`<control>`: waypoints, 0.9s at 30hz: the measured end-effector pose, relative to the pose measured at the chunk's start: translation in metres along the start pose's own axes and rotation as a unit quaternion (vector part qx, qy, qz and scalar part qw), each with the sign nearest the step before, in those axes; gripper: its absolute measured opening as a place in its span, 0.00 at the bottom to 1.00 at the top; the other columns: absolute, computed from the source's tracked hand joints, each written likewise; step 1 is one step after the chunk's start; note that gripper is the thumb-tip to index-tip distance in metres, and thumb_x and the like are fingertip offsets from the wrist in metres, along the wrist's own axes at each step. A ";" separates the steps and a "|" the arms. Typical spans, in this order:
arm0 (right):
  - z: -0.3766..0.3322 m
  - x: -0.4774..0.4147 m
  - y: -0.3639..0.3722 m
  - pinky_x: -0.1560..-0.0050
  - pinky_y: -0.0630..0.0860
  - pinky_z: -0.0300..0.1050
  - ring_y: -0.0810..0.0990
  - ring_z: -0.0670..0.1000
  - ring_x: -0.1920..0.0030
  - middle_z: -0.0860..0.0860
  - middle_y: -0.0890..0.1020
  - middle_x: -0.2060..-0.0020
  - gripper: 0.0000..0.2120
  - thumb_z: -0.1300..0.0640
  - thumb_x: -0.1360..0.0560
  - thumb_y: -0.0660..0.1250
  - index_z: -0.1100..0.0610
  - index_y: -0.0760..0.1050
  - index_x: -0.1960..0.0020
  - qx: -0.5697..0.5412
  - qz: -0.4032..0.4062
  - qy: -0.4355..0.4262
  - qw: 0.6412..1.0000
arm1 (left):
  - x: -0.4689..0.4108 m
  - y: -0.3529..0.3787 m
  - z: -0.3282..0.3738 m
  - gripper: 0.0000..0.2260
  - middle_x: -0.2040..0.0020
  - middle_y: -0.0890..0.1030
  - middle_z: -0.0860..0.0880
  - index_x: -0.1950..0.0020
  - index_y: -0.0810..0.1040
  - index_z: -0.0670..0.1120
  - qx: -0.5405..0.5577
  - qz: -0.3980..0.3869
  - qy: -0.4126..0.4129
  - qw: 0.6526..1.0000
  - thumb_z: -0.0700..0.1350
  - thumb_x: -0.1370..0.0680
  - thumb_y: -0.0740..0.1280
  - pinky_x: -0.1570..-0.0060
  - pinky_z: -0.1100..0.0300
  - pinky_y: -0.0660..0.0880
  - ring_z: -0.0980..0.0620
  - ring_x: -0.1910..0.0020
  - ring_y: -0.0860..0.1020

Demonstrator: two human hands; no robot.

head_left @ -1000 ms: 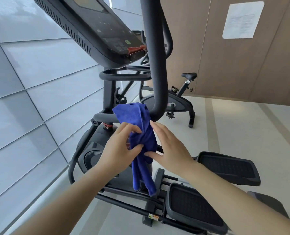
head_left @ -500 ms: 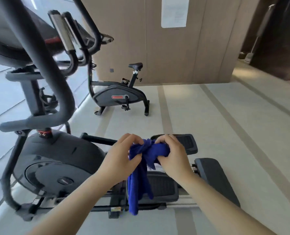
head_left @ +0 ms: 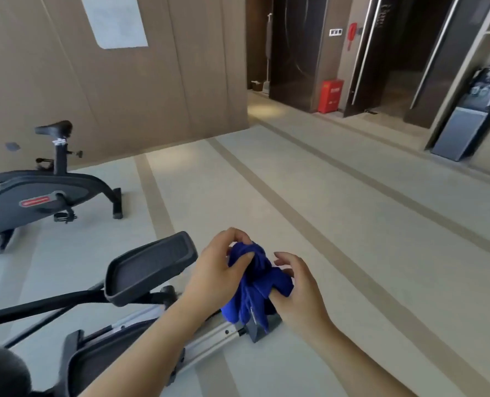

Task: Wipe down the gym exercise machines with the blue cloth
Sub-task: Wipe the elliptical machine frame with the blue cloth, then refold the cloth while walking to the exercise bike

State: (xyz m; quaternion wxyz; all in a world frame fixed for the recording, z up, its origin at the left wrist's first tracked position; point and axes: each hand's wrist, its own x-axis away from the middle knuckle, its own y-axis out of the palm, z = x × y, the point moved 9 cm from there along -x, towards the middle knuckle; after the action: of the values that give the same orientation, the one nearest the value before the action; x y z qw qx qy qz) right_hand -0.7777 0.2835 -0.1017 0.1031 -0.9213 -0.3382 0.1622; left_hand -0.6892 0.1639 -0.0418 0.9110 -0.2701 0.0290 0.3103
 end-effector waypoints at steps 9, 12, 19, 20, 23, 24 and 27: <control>0.042 -0.049 -0.142 0.44 0.69 0.34 0.73 0.42 0.43 0.39 0.76 0.46 0.20 0.68 0.31 0.64 0.49 0.75 0.45 0.141 0.052 -0.023 0.988 | -0.082 0.157 0.036 0.12 0.53 0.77 0.60 0.56 0.73 0.61 0.018 -0.121 0.041 0.992 0.41 0.25 0.64 0.51 0.54 0.78 0.58 0.50 0.77; 0.068 -0.079 -0.163 0.53 0.69 0.32 0.73 0.43 0.51 0.39 0.75 0.55 0.14 0.67 0.32 0.63 0.50 0.73 0.55 0.165 0.070 0.000 0.984 | -0.116 0.190 0.030 0.12 0.52 0.77 0.61 0.55 0.74 0.60 -0.011 -0.142 0.058 0.988 0.41 0.25 0.64 0.51 0.63 0.76 0.60 0.51 0.77; 0.124 -0.200 -0.198 0.61 0.68 0.34 0.71 0.45 0.59 0.43 0.73 0.61 0.07 0.64 0.30 0.63 0.53 0.69 0.60 0.223 0.039 0.014 0.974 | -0.243 0.243 0.016 0.14 0.52 0.76 0.61 0.55 0.74 0.59 -0.019 -0.139 0.084 0.987 0.38 0.26 0.65 0.53 0.66 0.74 0.60 0.50 0.76; 0.128 -0.225 -0.206 0.62 0.67 0.34 0.71 0.45 0.60 0.43 0.73 0.62 0.08 0.64 0.30 0.63 0.53 0.69 0.60 0.228 0.037 0.013 0.973 | -0.269 0.248 0.013 0.14 0.52 0.76 0.61 0.56 0.74 0.58 -0.015 -0.133 0.075 0.988 0.38 0.26 0.65 0.52 0.64 0.75 0.60 0.50 0.76; 0.135 -0.294 -0.229 0.61 0.69 0.33 0.72 0.43 0.57 0.40 0.75 0.59 0.11 0.66 0.32 0.61 0.51 0.71 0.57 0.231 0.020 0.005 0.973 | -0.343 0.262 0.013 0.13 0.52 0.76 0.61 0.57 0.74 0.57 -0.004 -0.114 0.056 0.992 0.37 0.26 0.64 0.52 0.59 0.77 0.60 0.52 0.76; 0.138 -0.317 -0.235 0.58 0.70 0.33 0.72 0.42 0.54 0.38 0.75 0.57 0.13 0.66 0.33 0.59 0.50 0.71 0.54 0.229 0.007 0.003 0.973 | -0.367 0.265 0.015 0.14 0.52 0.76 0.61 0.57 0.74 0.57 0.002 -0.108 0.054 0.993 0.37 0.25 0.64 0.52 0.59 0.77 0.60 0.52 0.77; 0.150 -0.377 -0.251 0.51 0.69 0.30 0.70 0.38 0.46 0.34 0.73 0.50 0.20 0.63 0.35 0.59 0.46 0.70 0.46 0.227 -0.024 -0.008 0.973 | -0.432 0.273 0.019 0.14 0.52 0.76 0.61 0.58 0.73 0.58 0.009 -0.083 0.059 0.995 0.37 0.25 0.64 0.54 0.64 0.75 0.60 0.52 0.77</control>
State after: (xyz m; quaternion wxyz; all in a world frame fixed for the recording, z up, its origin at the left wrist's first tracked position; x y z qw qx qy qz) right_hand -1.2522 0.2366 -0.0789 0.3111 -0.8641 -0.3152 0.2392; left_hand -1.1984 0.1167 -0.0601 0.9325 -0.2816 0.0627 0.2172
